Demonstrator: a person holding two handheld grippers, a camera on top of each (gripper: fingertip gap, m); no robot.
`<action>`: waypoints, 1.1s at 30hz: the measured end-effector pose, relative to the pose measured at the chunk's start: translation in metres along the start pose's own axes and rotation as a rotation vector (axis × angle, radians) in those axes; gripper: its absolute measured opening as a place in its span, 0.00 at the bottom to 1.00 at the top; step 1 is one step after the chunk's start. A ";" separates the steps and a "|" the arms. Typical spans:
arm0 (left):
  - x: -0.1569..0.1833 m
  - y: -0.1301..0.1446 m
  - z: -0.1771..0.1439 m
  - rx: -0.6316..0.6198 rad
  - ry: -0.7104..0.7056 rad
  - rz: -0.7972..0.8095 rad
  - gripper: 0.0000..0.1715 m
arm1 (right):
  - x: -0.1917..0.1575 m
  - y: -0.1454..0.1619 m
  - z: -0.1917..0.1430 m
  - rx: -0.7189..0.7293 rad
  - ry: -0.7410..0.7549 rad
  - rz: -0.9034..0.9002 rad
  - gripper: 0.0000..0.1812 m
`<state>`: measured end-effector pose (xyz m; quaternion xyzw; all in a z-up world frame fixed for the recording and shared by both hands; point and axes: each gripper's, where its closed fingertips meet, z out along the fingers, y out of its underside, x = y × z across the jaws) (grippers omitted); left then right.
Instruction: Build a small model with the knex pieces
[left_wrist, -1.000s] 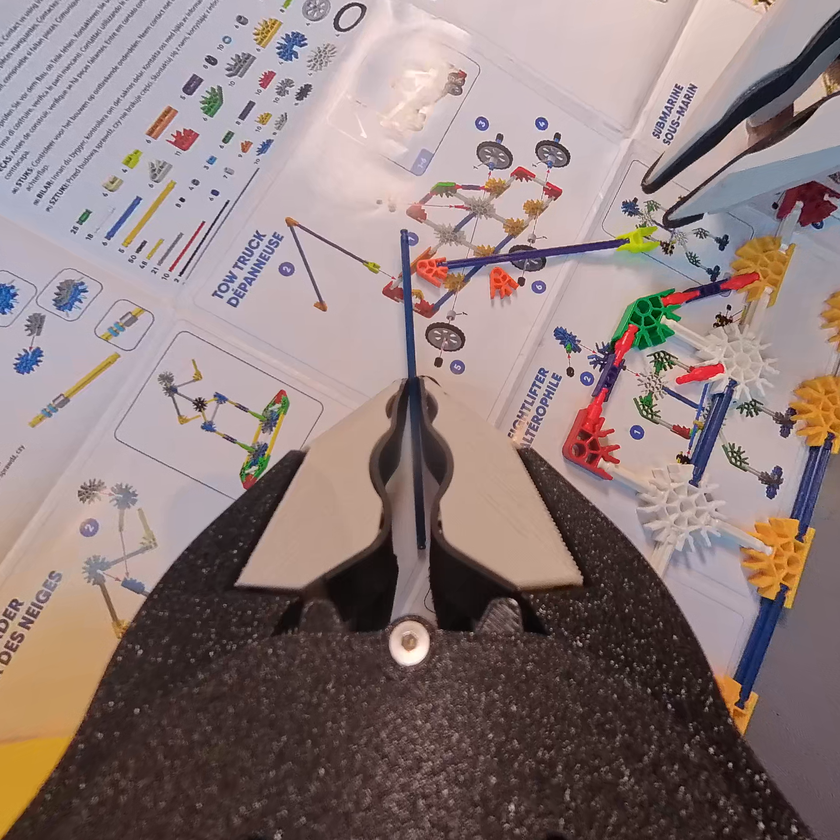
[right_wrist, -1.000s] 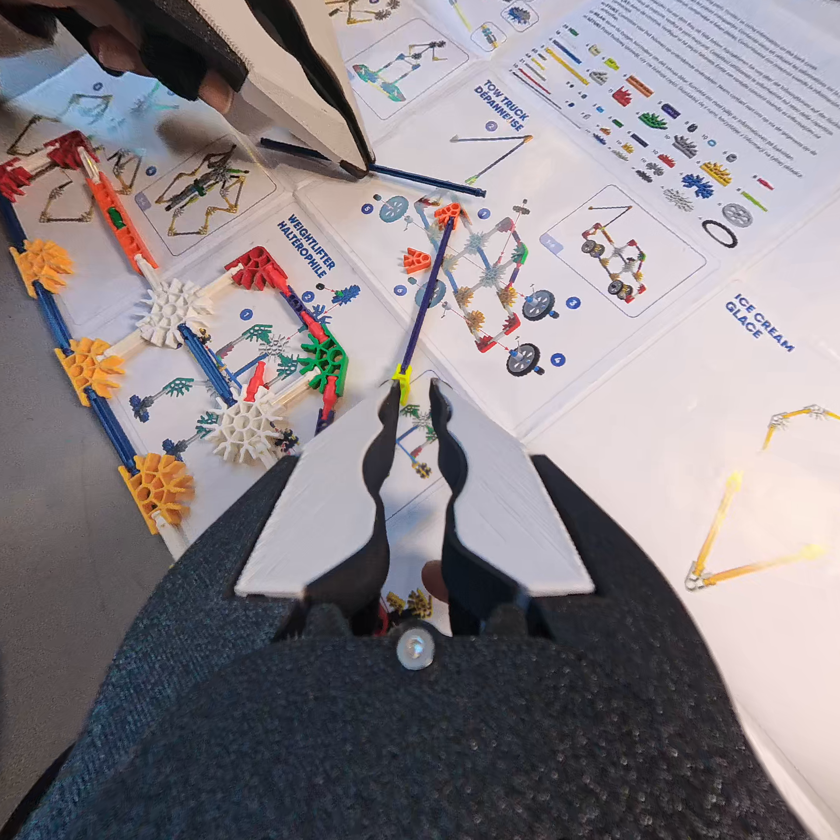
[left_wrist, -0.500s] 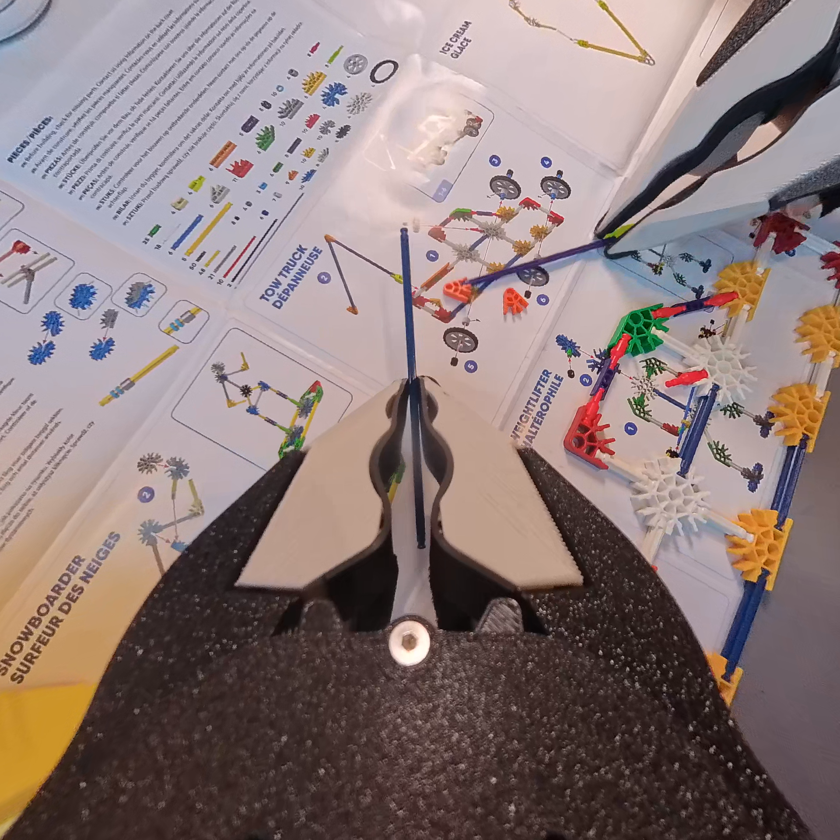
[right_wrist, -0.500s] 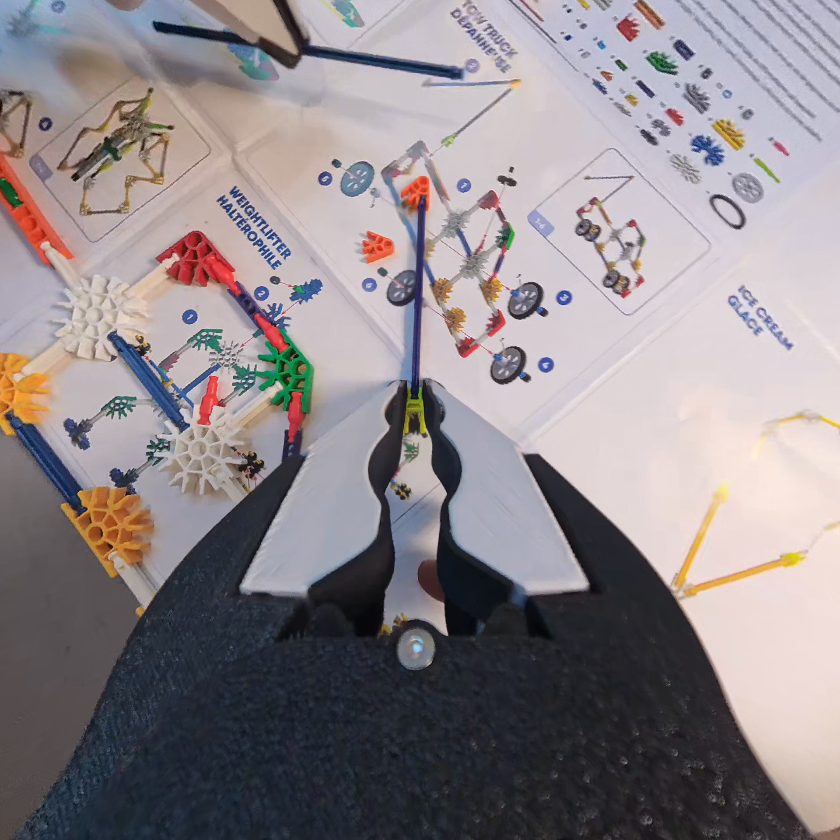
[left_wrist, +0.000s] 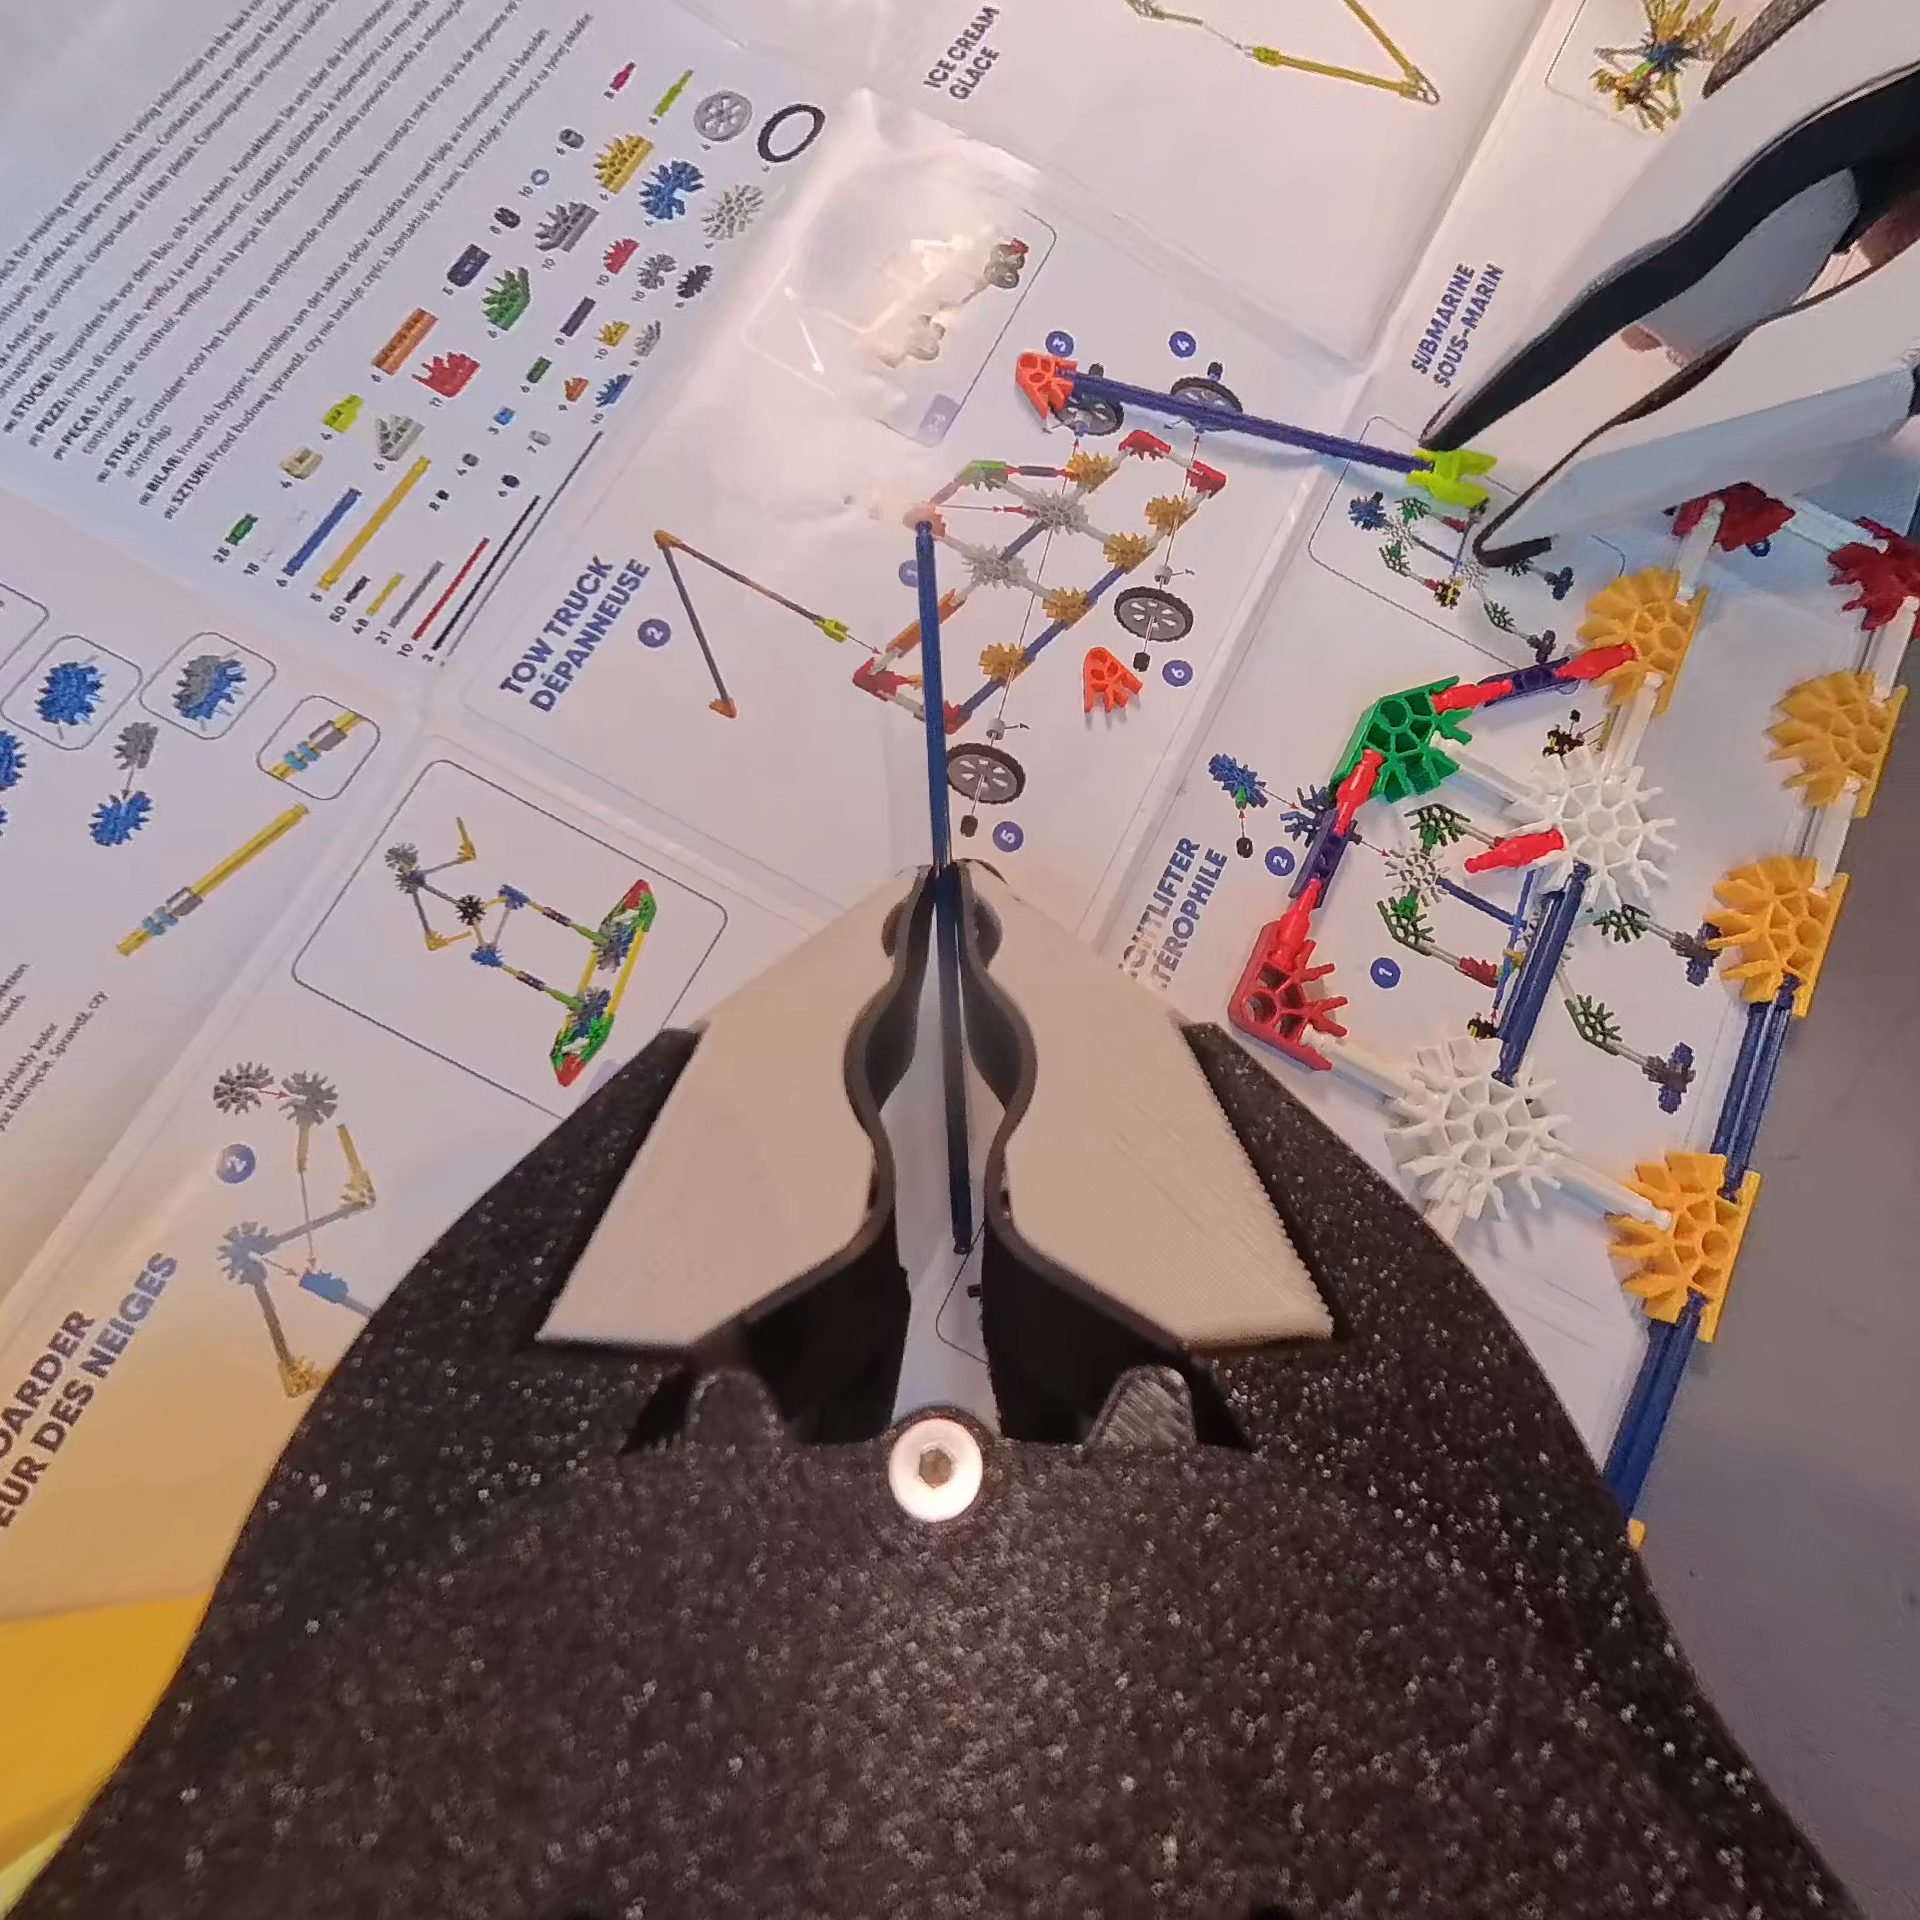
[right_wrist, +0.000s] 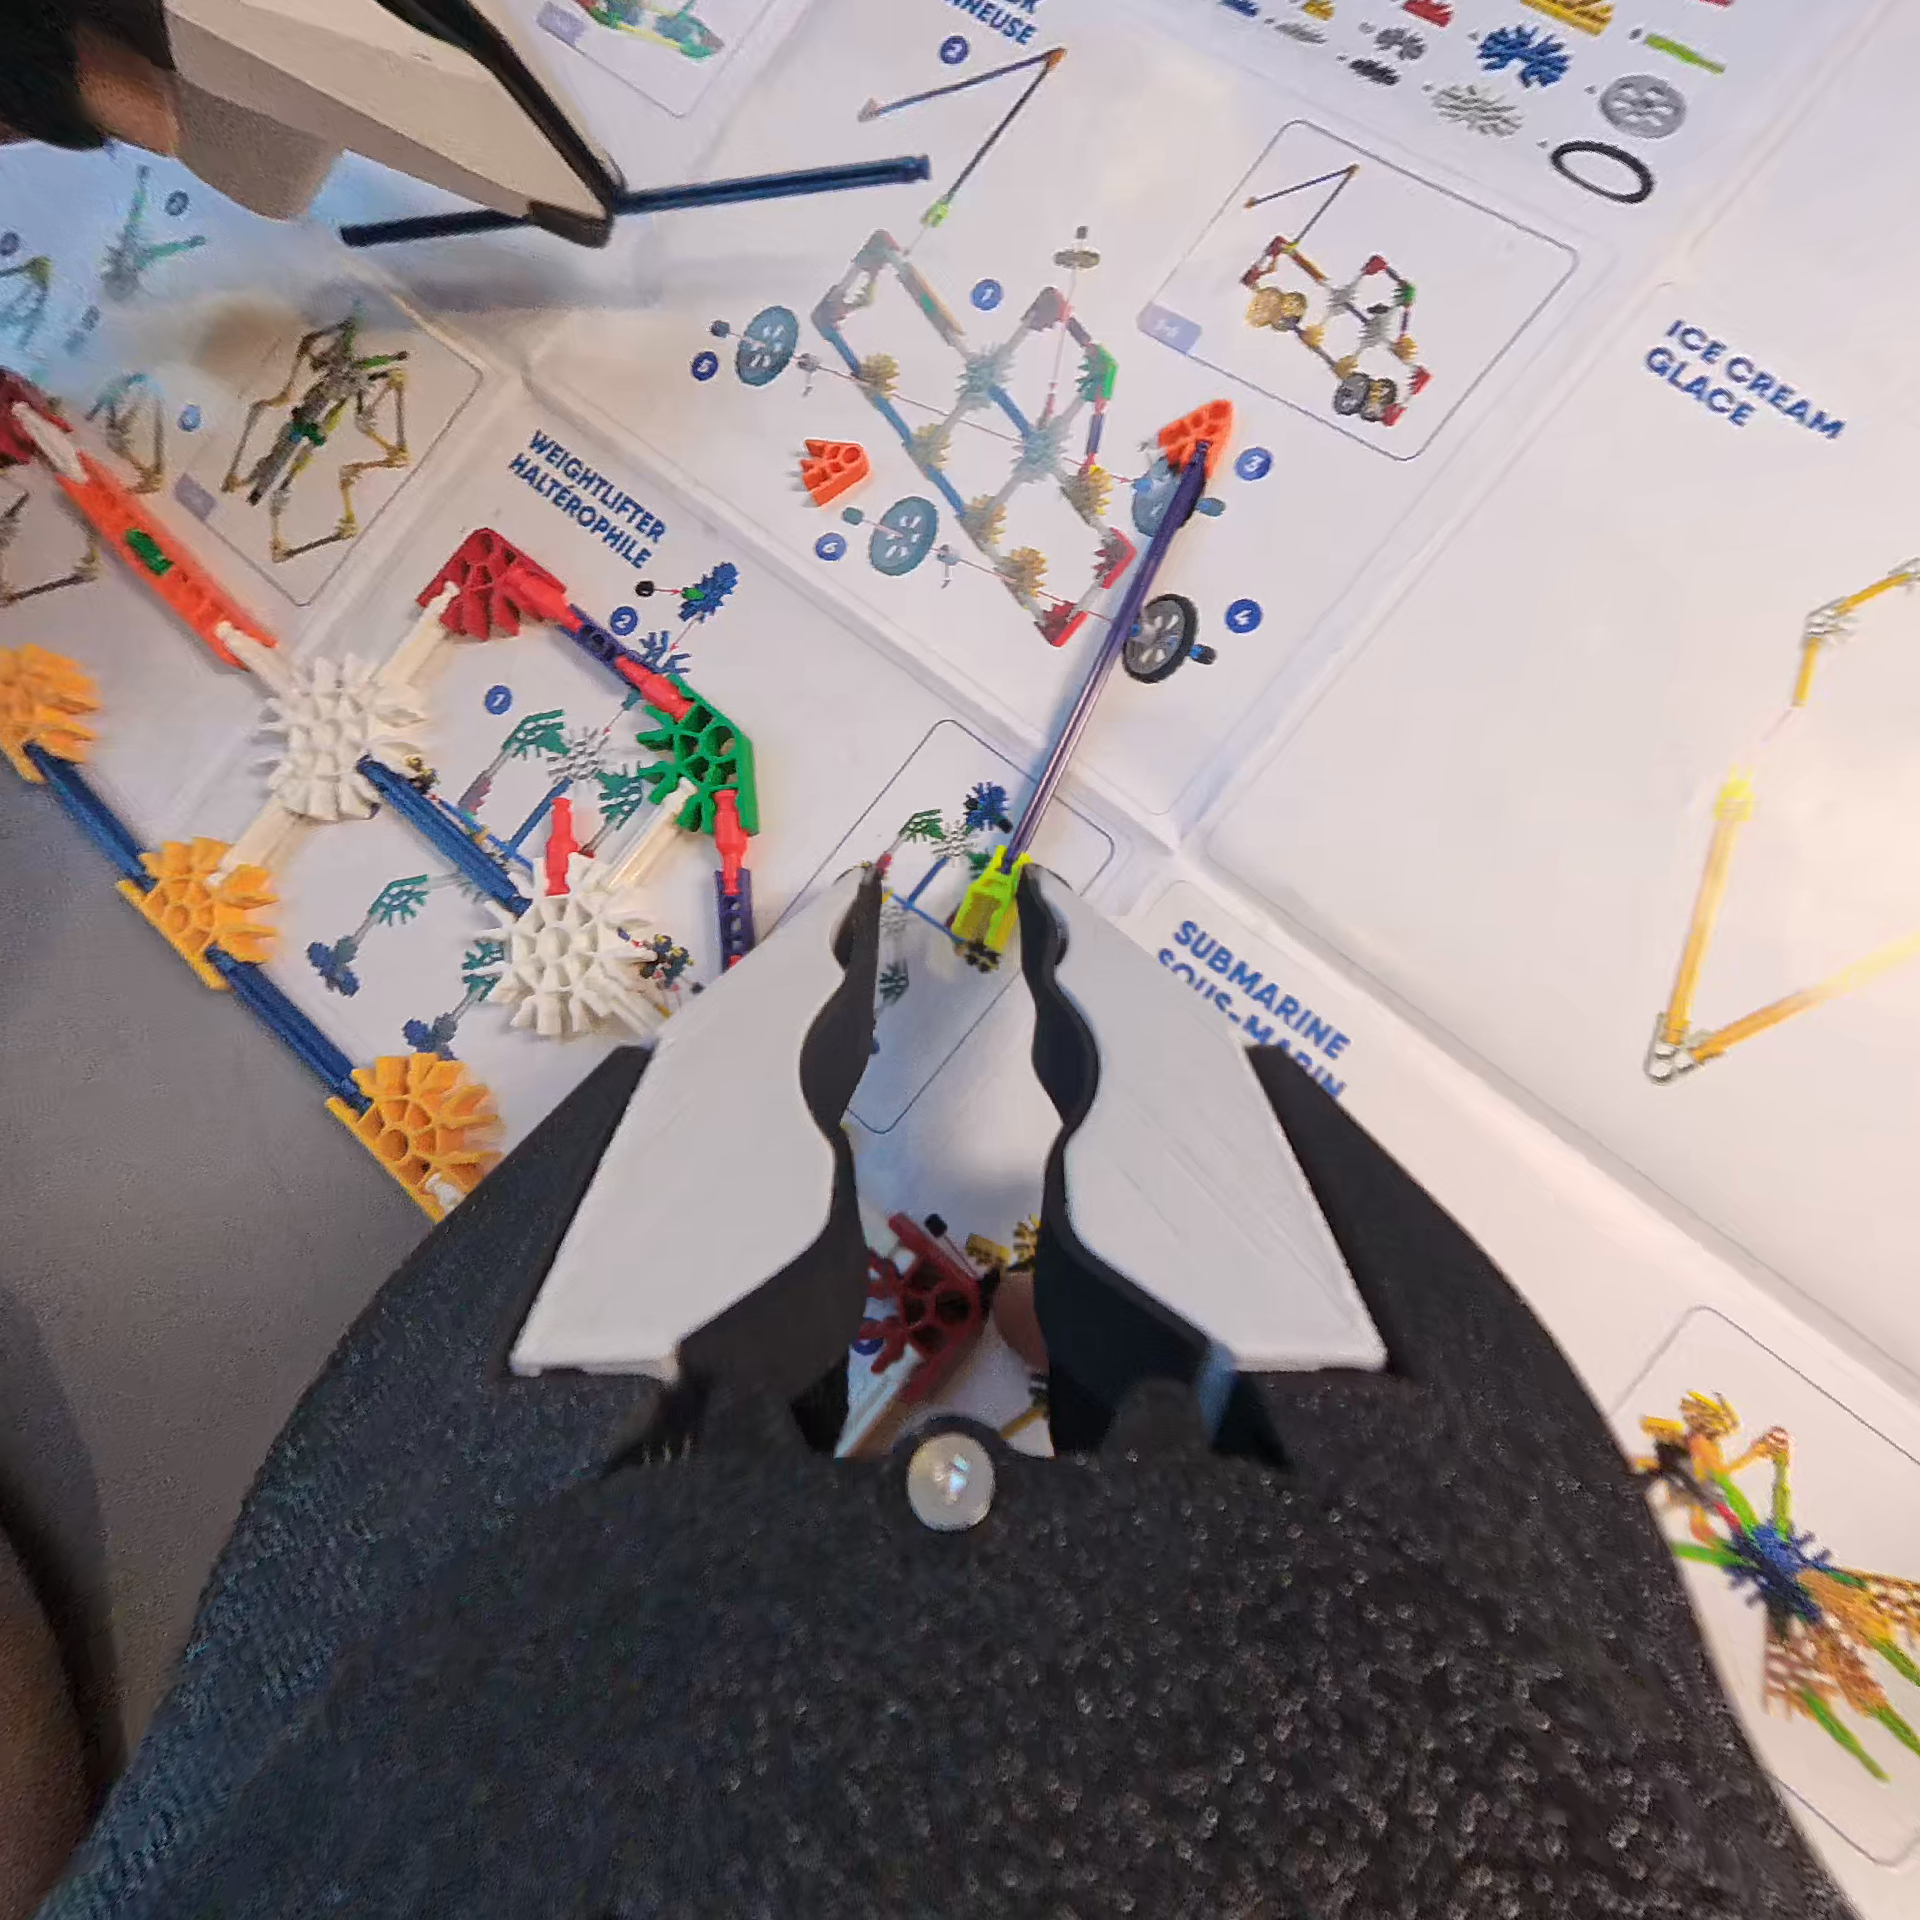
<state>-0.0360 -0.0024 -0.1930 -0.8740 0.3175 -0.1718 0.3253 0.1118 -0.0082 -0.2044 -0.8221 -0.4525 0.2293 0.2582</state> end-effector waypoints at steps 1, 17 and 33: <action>0.001 0.000 0.001 -0.001 0.002 0.001 0.00 | -0.004 -0.001 0.001 0.002 -0.021 -0.004 0.14; 0.017 -0.019 0.020 -0.014 0.052 -0.014 0.00 | 0.013 -0.065 -0.011 0.216 -0.047 -0.256 0.09; 0.026 -0.038 0.050 -0.105 0.107 -0.052 0.00 | 0.047 -0.084 0.038 -0.017 -0.078 -0.858 0.00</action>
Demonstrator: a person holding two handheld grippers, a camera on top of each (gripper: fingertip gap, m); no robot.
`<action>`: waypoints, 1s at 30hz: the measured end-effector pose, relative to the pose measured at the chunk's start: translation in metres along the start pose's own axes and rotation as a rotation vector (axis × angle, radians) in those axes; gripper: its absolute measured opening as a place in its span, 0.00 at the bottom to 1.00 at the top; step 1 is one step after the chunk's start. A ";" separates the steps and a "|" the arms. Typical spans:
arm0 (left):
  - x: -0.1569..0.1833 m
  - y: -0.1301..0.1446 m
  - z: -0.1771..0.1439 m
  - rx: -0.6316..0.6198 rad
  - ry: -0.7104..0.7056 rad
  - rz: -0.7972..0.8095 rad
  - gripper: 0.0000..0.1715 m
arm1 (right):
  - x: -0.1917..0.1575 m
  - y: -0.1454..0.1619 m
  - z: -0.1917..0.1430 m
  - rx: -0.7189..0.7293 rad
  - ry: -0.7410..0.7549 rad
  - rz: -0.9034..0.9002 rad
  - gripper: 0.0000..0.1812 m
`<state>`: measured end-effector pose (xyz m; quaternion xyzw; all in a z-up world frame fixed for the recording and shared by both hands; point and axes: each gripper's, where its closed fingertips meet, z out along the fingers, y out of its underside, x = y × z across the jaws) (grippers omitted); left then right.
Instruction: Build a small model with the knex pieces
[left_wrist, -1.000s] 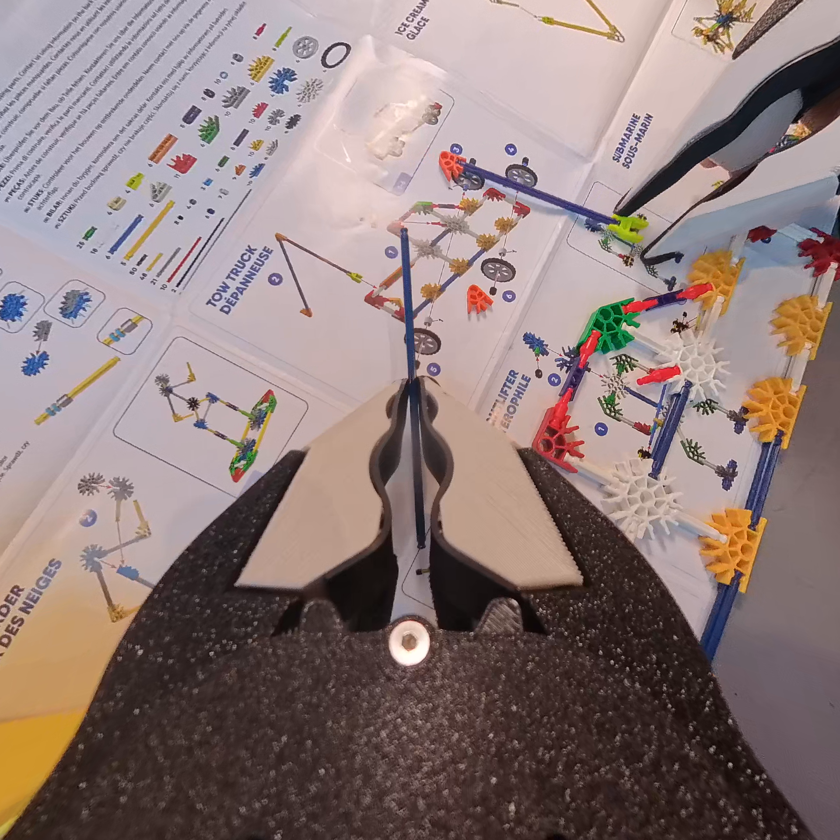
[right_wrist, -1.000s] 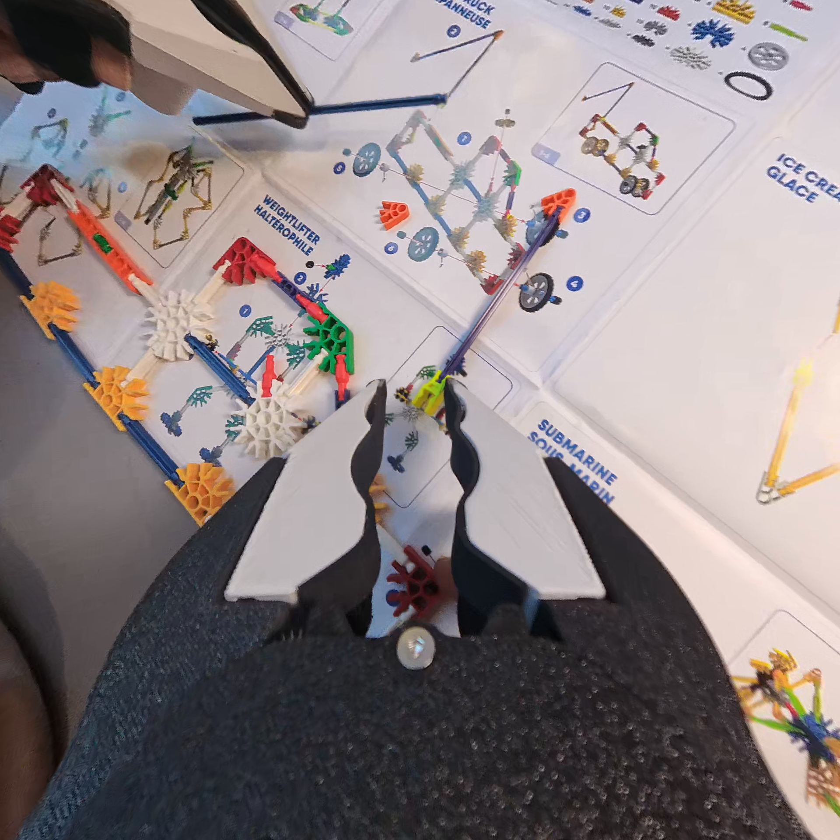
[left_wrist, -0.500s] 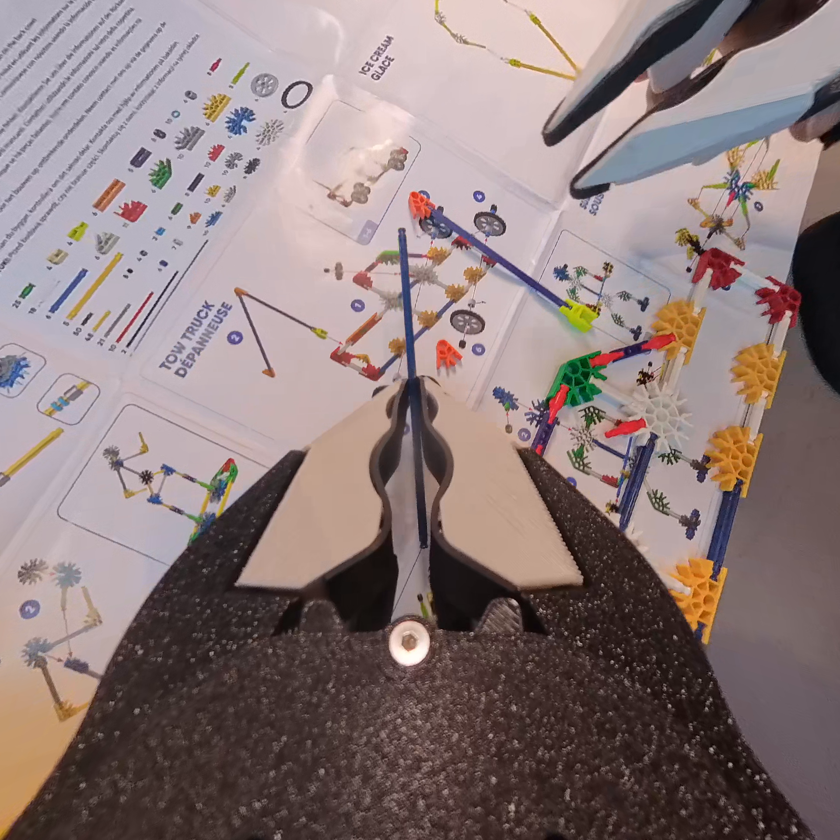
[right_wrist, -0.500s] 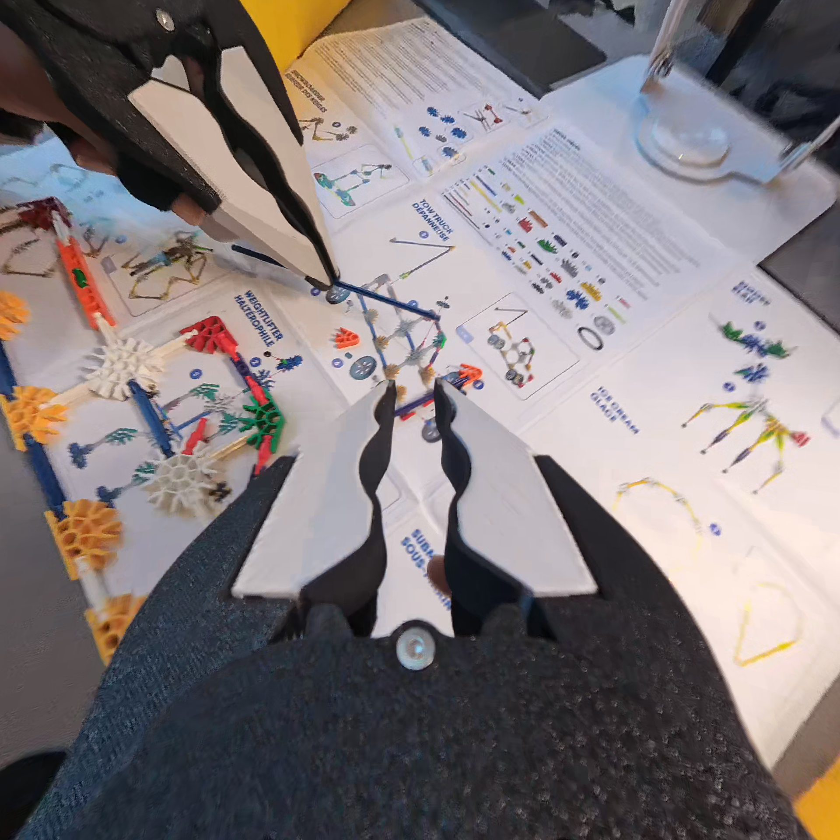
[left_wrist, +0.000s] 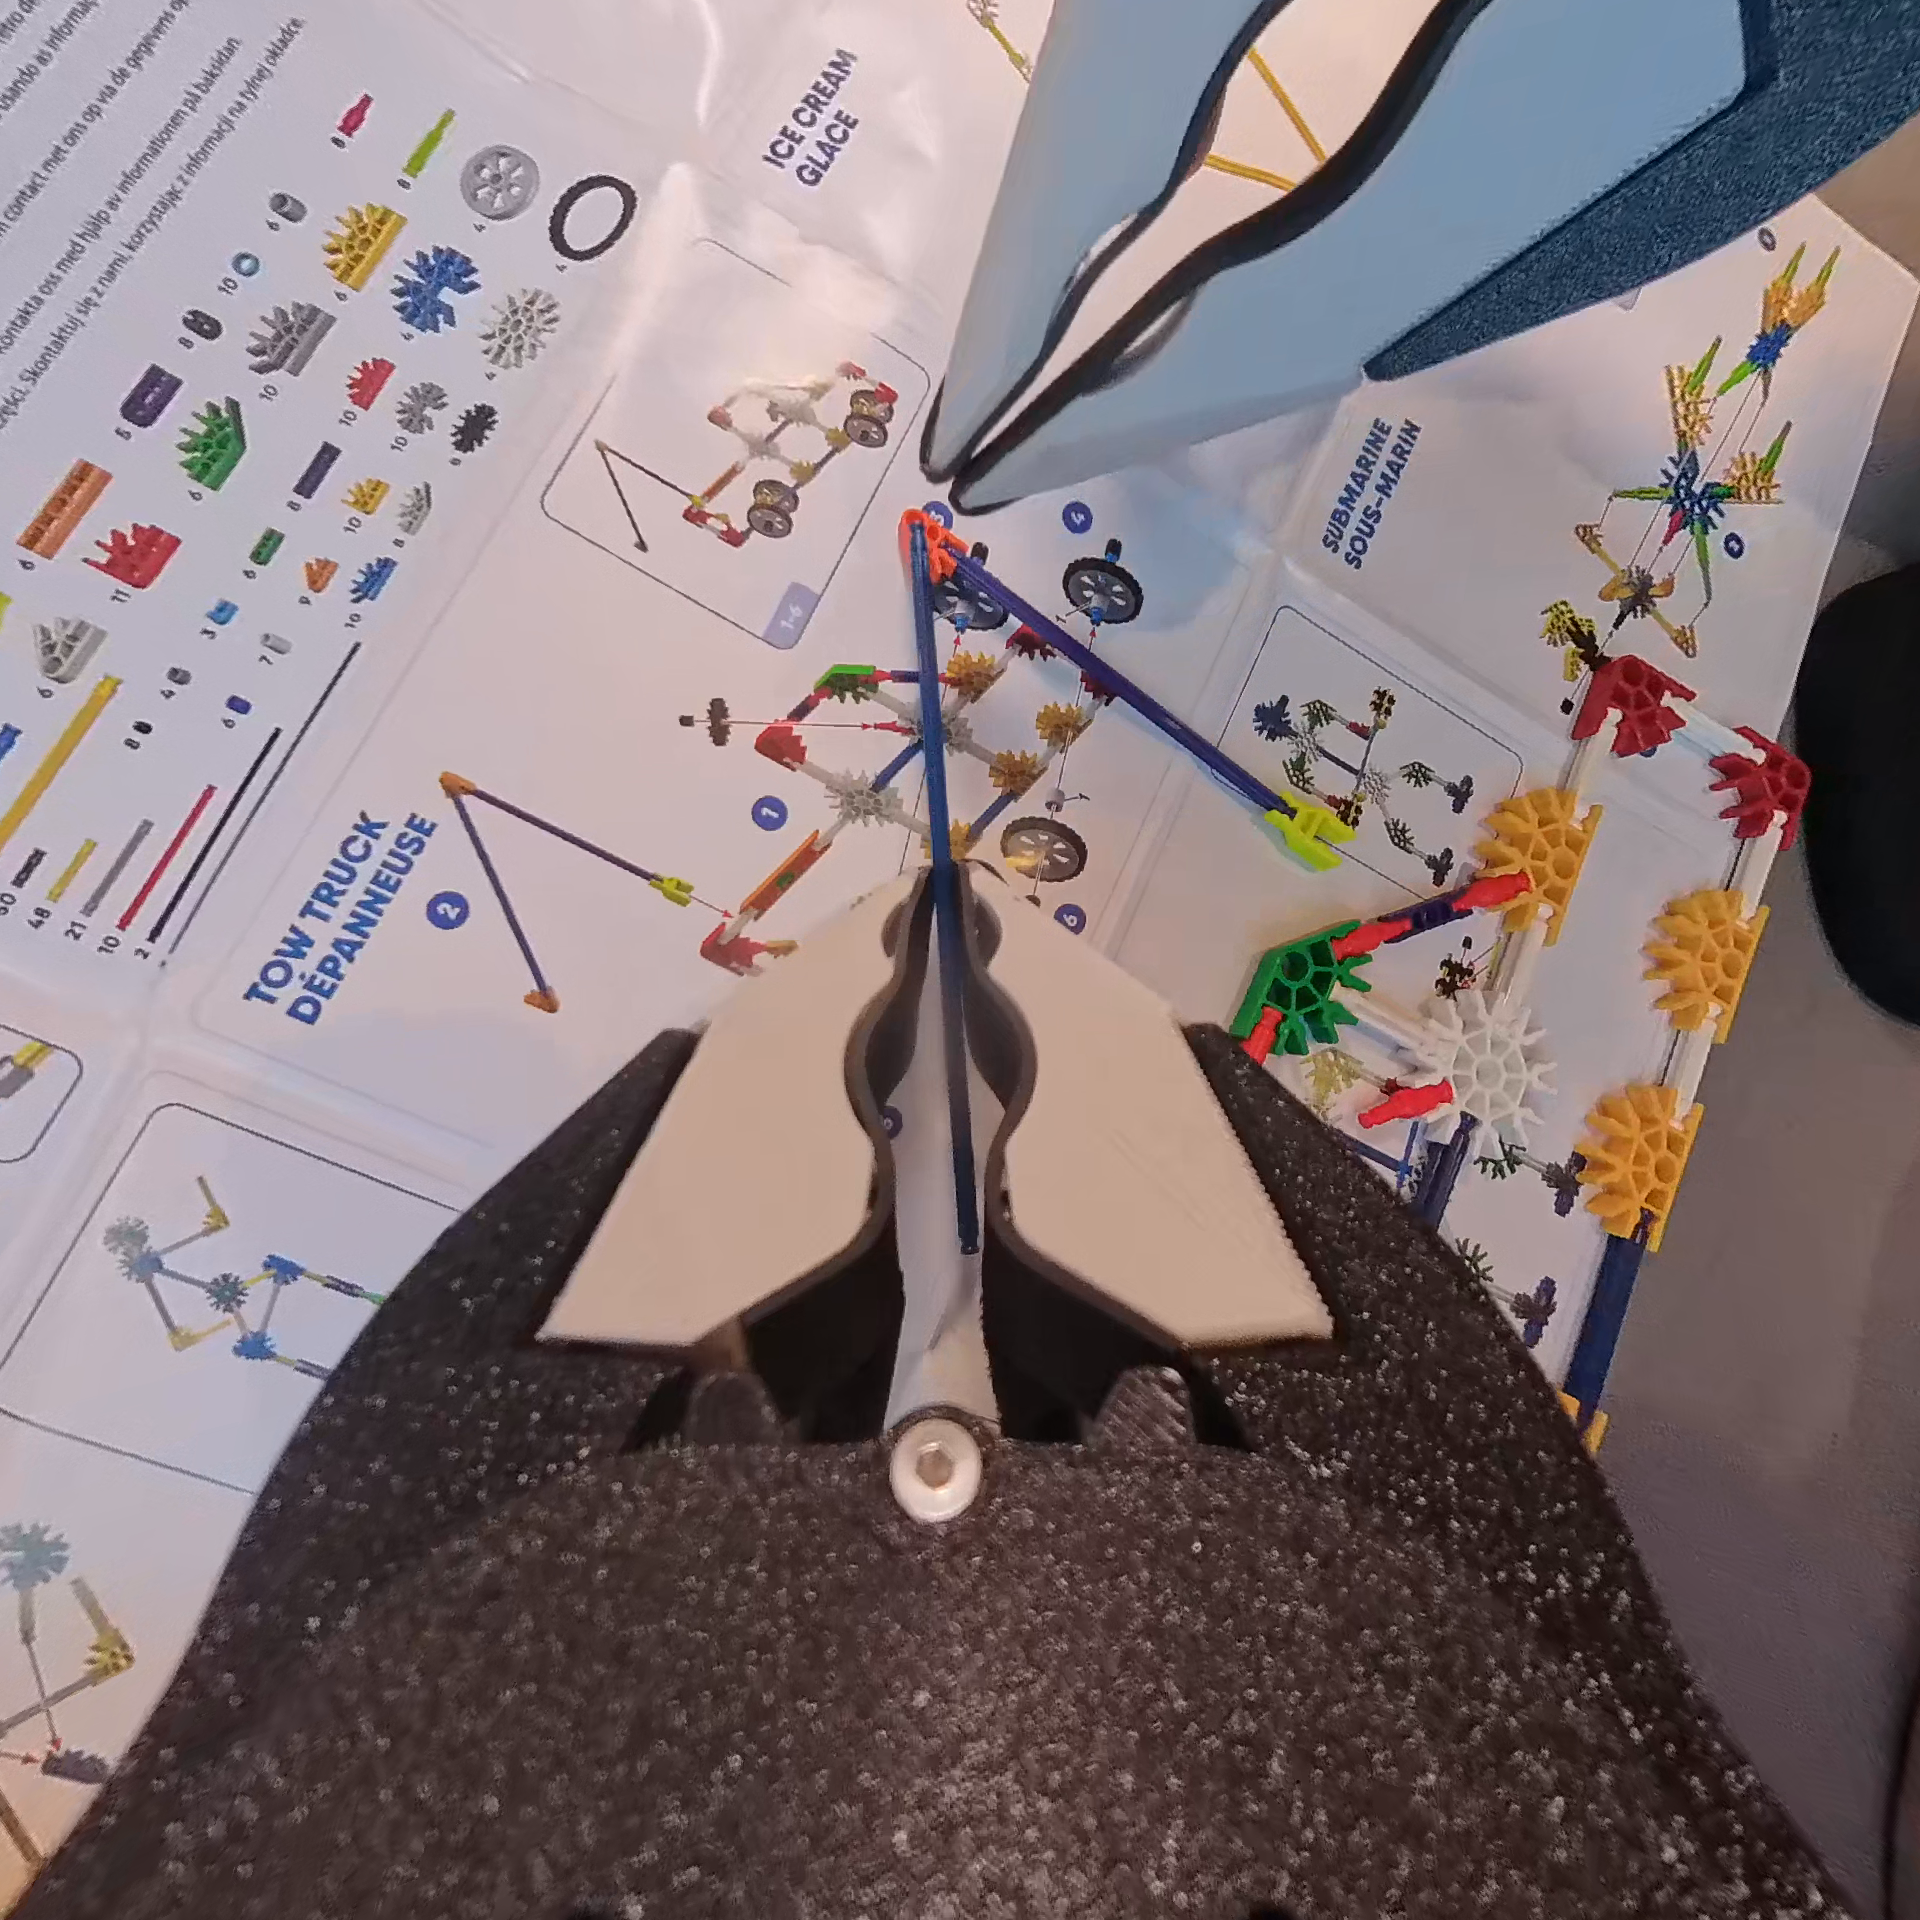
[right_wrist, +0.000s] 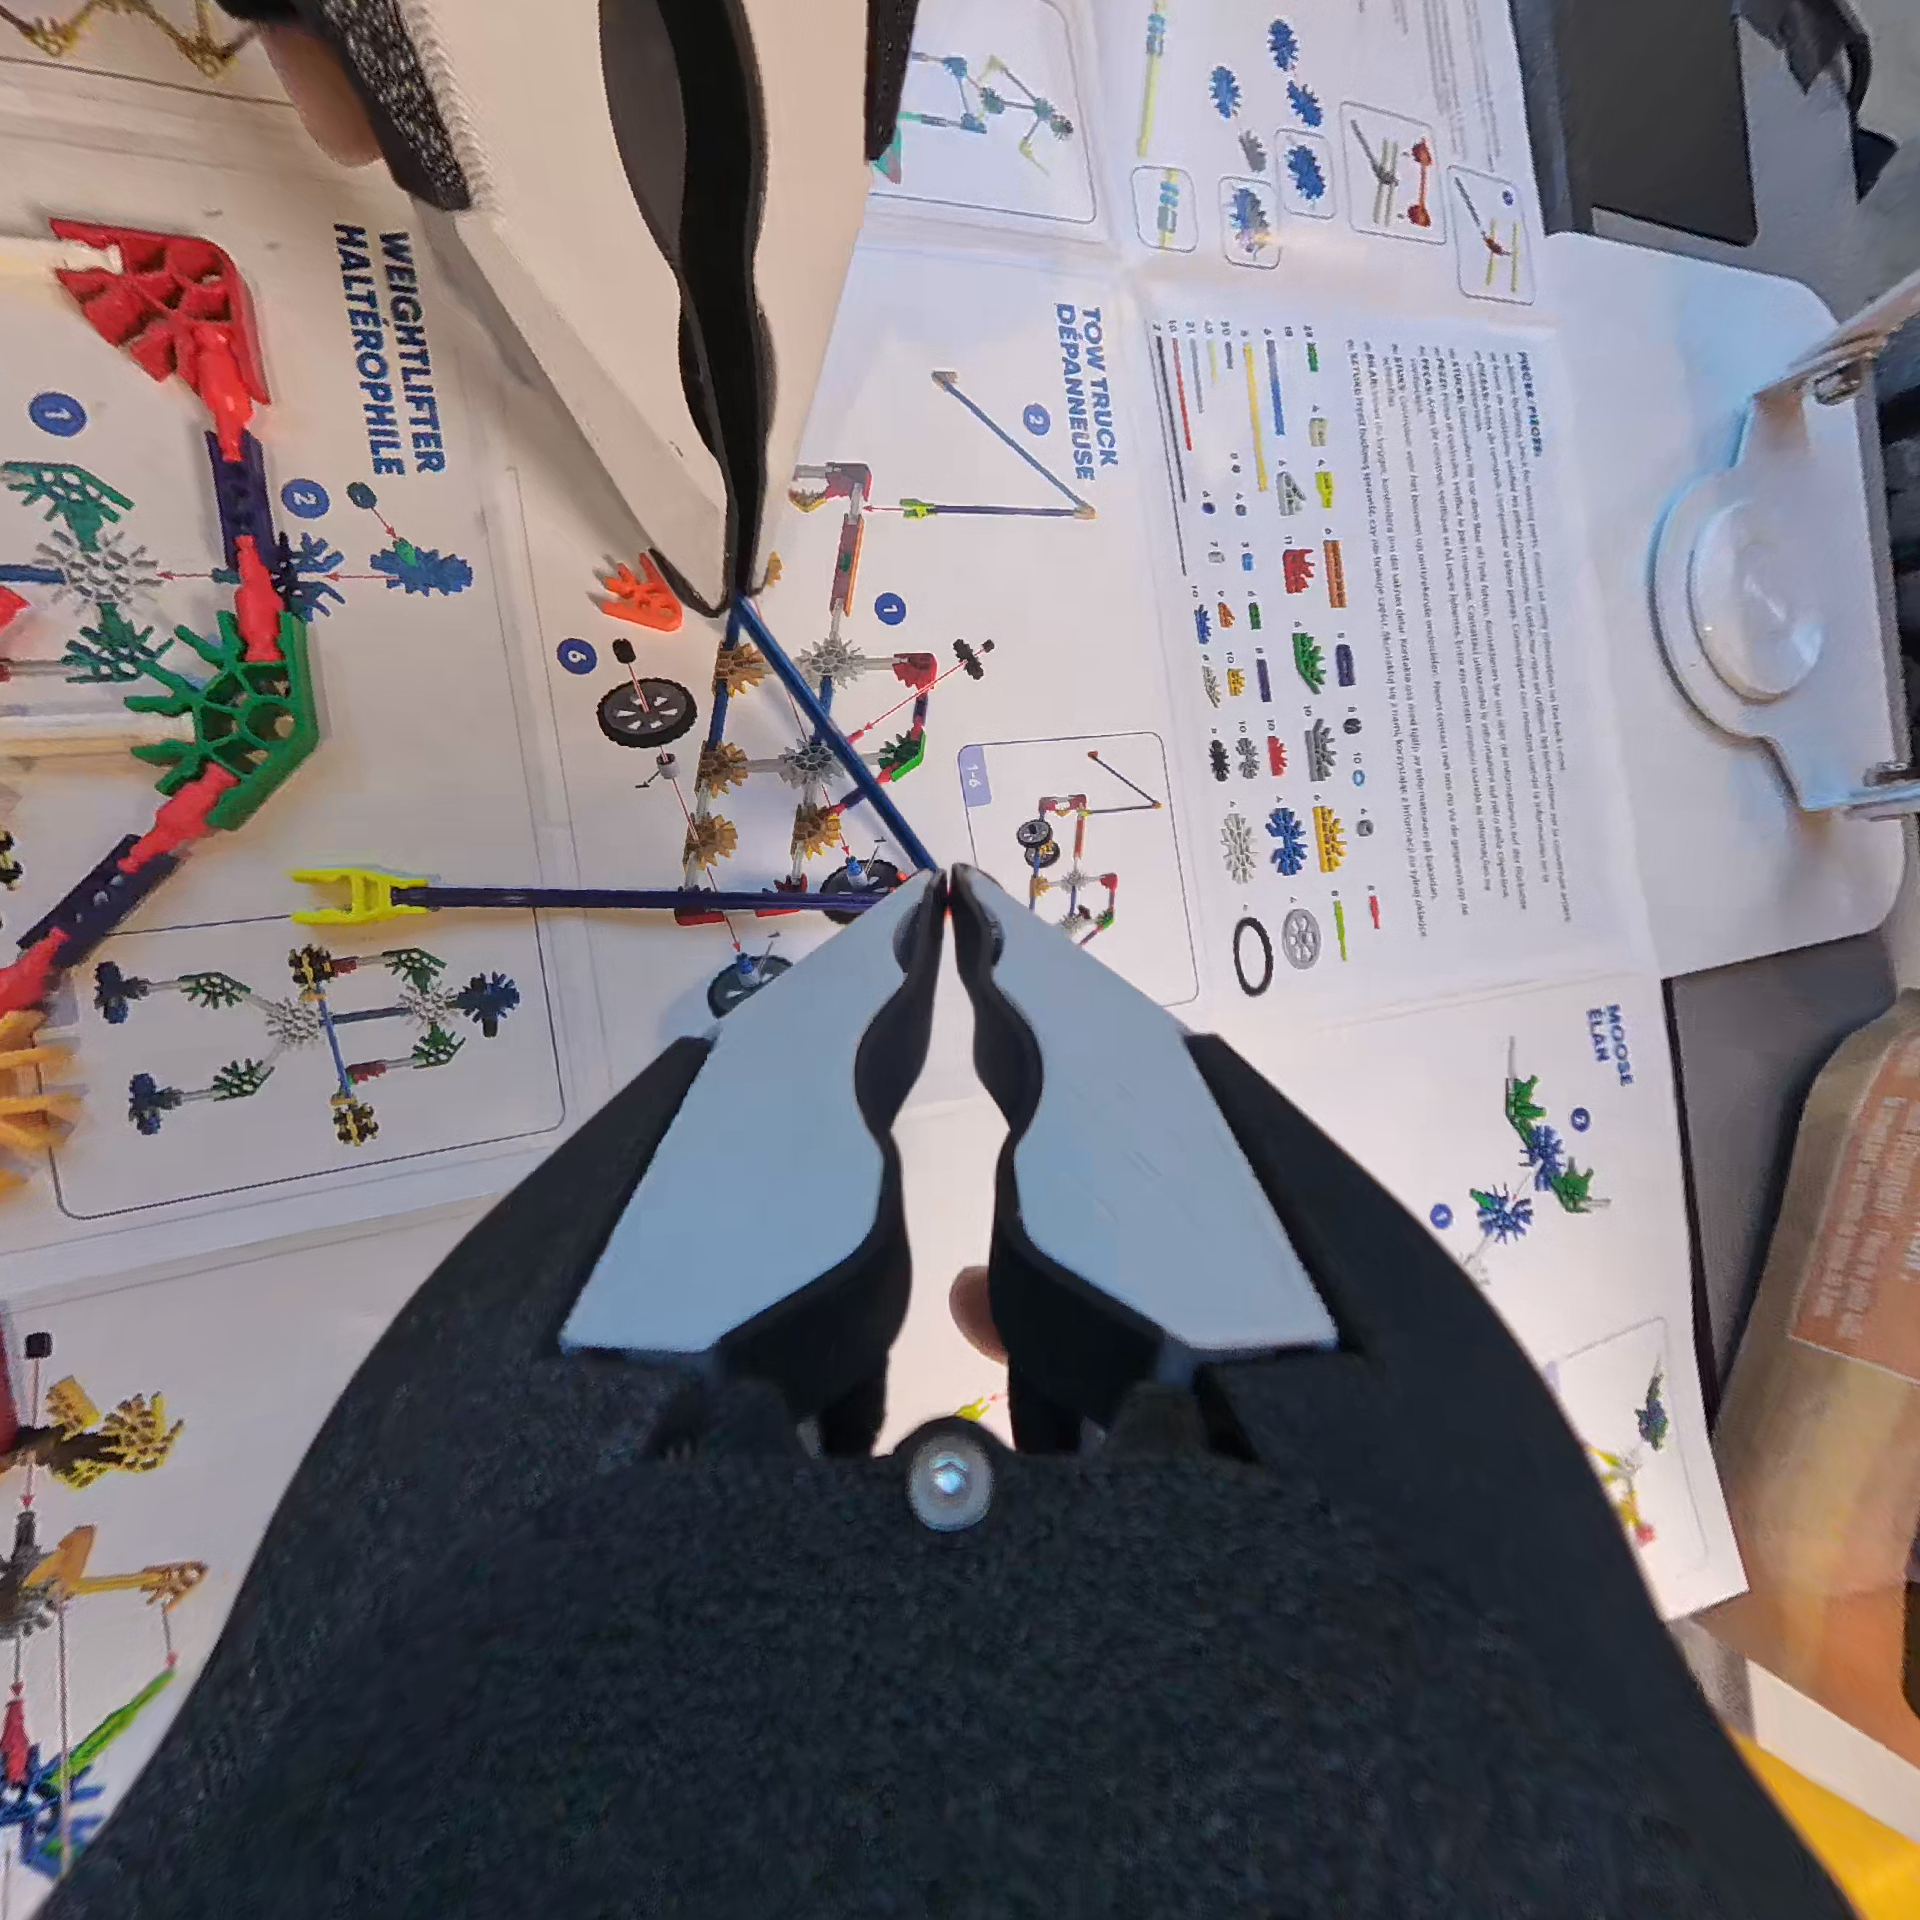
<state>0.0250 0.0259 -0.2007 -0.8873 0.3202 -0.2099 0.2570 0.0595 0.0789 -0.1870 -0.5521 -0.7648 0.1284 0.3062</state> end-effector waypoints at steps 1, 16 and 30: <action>0.000 0.001 0.000 -0.003 -0.003 0.001 0.00 | 0.000 0.000 0.002 -0.004 -0.013 -0.009 0.00; -0.003 0.007 0.004 -0.013 -0.014 -0.015 0.00 | -0.005 0.005 0.016 -0.096 -0.076 -0.049 0.00; -0.002 0.008 0.004 0.004 -0.001 -0.015 0.00 | -0.010 0.008 0.018 -0.213 -0.201 -0.035 0.00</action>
